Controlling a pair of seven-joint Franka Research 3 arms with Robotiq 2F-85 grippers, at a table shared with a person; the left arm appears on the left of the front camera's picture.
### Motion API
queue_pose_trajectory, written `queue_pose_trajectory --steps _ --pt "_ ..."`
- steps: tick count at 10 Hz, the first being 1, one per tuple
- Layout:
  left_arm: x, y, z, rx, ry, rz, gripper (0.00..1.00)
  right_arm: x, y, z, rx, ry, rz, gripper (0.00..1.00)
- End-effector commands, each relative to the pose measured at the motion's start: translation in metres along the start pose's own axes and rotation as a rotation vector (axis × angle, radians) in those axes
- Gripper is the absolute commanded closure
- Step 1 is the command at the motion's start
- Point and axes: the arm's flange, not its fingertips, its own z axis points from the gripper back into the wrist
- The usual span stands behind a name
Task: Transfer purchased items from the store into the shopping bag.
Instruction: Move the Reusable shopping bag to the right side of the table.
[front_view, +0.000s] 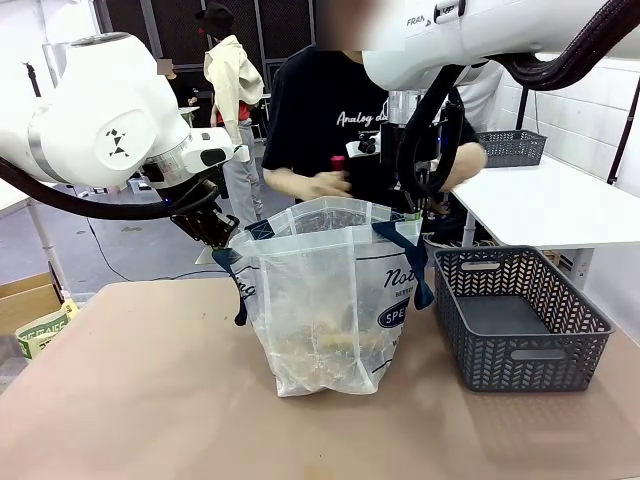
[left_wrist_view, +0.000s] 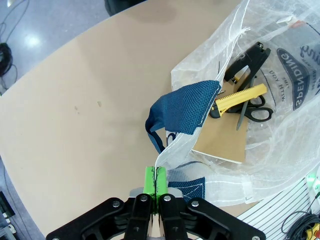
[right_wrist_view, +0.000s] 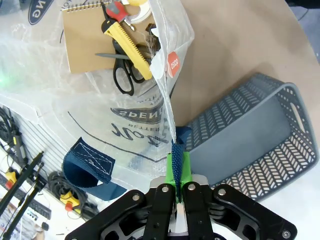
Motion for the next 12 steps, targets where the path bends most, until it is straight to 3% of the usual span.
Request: queue_pose_trajectory --steps 1,12 --pt "-0.0006 0.0003 -0.0001 0.001 0.000 0.000 1.00 -0.0001 -0.0001 -0.0006 -0.001 0.001 0.000 1.00" --pt "-0.0006 0.0003 -0.0001 0.001 0.000 0.000 1.00 -0.0001 -0.0001 -0.0006 -0.001 0.001 0.000 1.00"
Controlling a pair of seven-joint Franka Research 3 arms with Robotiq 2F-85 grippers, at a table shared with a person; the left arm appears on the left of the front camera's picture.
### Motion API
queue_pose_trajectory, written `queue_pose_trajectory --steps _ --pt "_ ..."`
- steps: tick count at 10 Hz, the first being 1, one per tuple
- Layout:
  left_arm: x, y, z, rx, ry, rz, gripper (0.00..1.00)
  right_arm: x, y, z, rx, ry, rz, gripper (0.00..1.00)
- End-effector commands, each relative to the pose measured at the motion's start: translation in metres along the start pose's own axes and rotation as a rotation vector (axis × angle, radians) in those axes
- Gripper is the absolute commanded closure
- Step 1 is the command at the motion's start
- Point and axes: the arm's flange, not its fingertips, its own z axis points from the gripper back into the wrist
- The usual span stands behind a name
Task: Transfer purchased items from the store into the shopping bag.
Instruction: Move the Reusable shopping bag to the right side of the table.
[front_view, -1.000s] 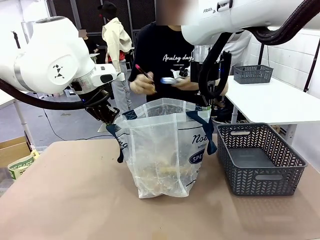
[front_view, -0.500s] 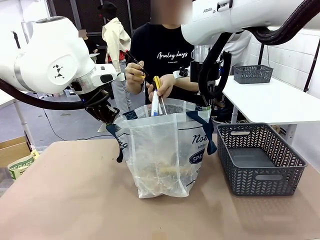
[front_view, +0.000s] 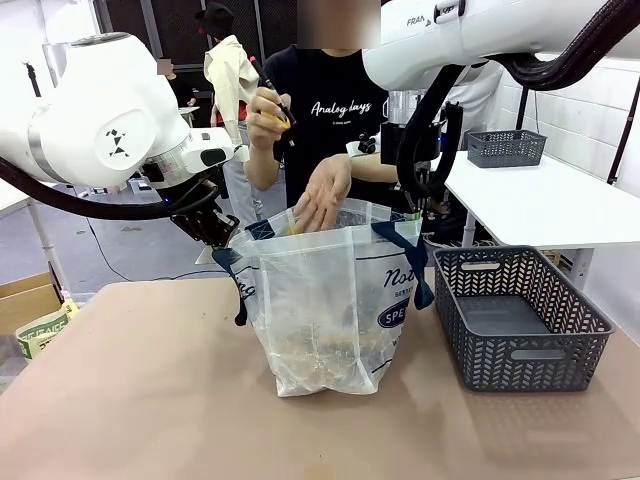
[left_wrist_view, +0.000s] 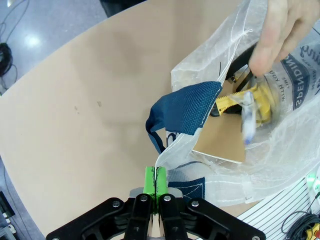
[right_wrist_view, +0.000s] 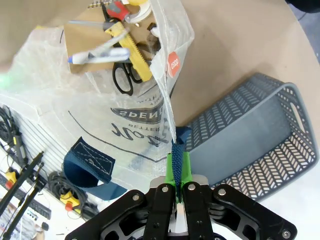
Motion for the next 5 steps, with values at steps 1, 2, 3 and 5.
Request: queue_pose_trajectory --steps 1,2,3,5 --pt "-0.0006 0.0003 -0.0001 0.001 0.000 0.000 1.00 -0.0001 -0.0001 -0.0006 -0.001 0.001 0.000 1.00" --pt "-0.0006 0.0003 -0.0001 0.001 0.000 0.000 1.00 -0.0001 -0.0001 -0.0006 -0.001 0.001 0.000 1.00" --pt "-0.0006 0.0003 -0.0001 0.001 0.000 0.000 1.00 -0.0001 -0.0001 -0.0006 -0.001 0.001 0.000 1.00" --pt "-0.0006 0.0003 -0.0001 0.001 0.000 0.000 1.00 -0.0001 -0.0001 -0.0006 -0.001 0.001 0.000 1.00"
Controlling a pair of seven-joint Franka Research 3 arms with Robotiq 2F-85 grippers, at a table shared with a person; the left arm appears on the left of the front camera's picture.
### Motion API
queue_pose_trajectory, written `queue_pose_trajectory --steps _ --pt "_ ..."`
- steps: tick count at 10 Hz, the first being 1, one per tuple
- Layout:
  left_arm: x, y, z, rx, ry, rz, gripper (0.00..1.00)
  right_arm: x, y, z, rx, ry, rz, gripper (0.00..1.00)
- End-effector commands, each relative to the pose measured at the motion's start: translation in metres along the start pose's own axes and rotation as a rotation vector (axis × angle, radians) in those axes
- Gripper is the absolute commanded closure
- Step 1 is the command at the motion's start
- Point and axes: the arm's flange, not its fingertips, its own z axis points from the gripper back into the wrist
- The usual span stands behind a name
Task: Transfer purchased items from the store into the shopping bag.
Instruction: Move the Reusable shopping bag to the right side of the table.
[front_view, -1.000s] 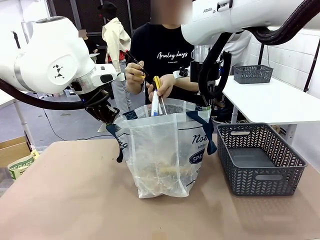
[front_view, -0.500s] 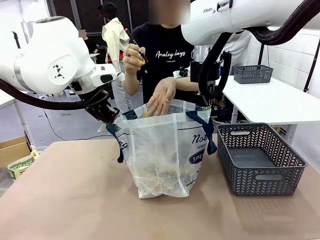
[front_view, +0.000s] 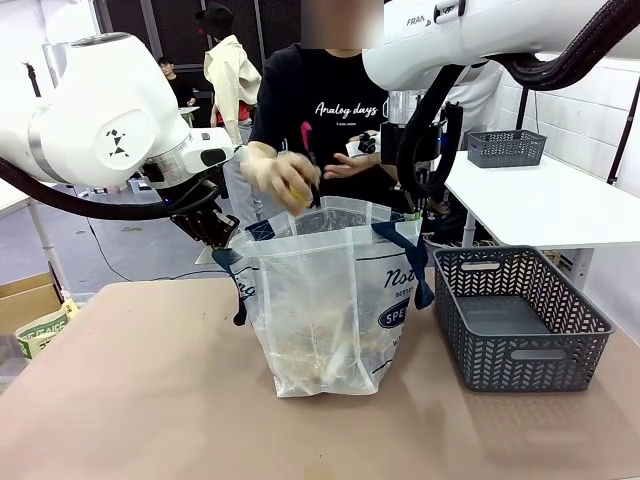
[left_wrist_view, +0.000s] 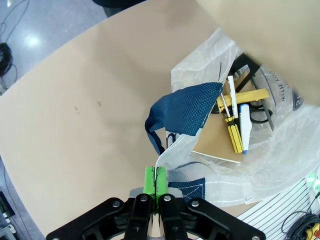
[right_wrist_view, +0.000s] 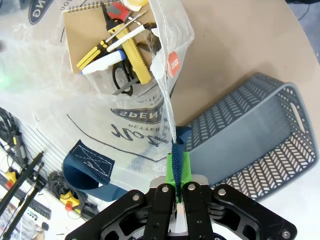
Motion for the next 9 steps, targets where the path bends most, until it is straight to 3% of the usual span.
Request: queue_pose_trajectory --steps 1,9 --pt "-0.0006 0.0003 0.0001 0.001 -0.001 0.000 1.00 -0.0001 -0.0002 -0.0005 -0.001 0.001 0.000 1.00" --pt "-0.0006 0.0003 0.0001 0.001 -0.001 0.000 1.00 -0.0001 -0.0002 -0.0005 -0.001 0.001 0.000 1.00"
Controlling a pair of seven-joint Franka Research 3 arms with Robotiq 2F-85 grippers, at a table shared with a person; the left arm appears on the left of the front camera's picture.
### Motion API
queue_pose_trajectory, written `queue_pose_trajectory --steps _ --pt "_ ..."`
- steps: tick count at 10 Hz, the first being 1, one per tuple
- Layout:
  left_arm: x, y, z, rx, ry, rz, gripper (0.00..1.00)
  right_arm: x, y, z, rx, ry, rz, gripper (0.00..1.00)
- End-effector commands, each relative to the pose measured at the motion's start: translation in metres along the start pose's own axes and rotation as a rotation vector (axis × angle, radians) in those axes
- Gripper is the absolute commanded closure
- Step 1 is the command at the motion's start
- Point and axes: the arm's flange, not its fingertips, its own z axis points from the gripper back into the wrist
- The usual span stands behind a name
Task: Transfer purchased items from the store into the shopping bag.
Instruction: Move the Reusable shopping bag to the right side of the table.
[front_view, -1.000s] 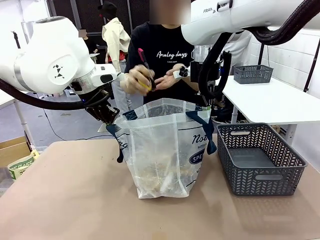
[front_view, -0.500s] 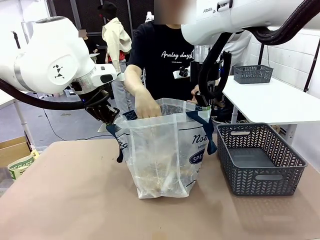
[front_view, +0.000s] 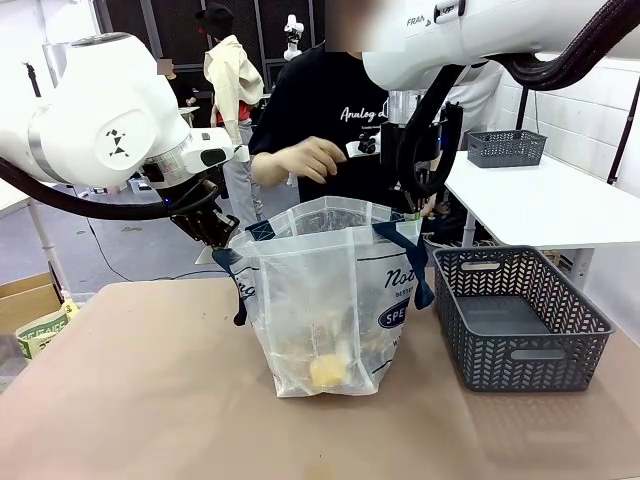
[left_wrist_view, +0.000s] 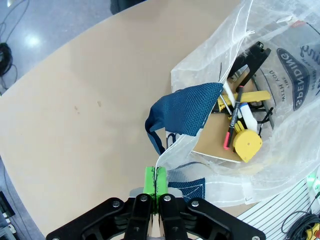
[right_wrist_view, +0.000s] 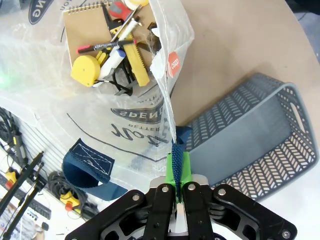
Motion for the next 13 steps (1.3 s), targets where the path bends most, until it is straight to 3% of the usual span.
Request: queue_pose_trajectory --steps 1,13 --pt "-0.0006 0.0003 0.0001 0.001 -0.001 0.000 1.00 -0.0001 -0.0002 -0.0005 -0.001 0.001 0.000 1.00" --pt "-0.0006 0.0003 0.0001 0.001 -0.001 0.000 1.00 -0.0001 -0.0002 -0.0005 -0.001 0.001 0.000 1.00"
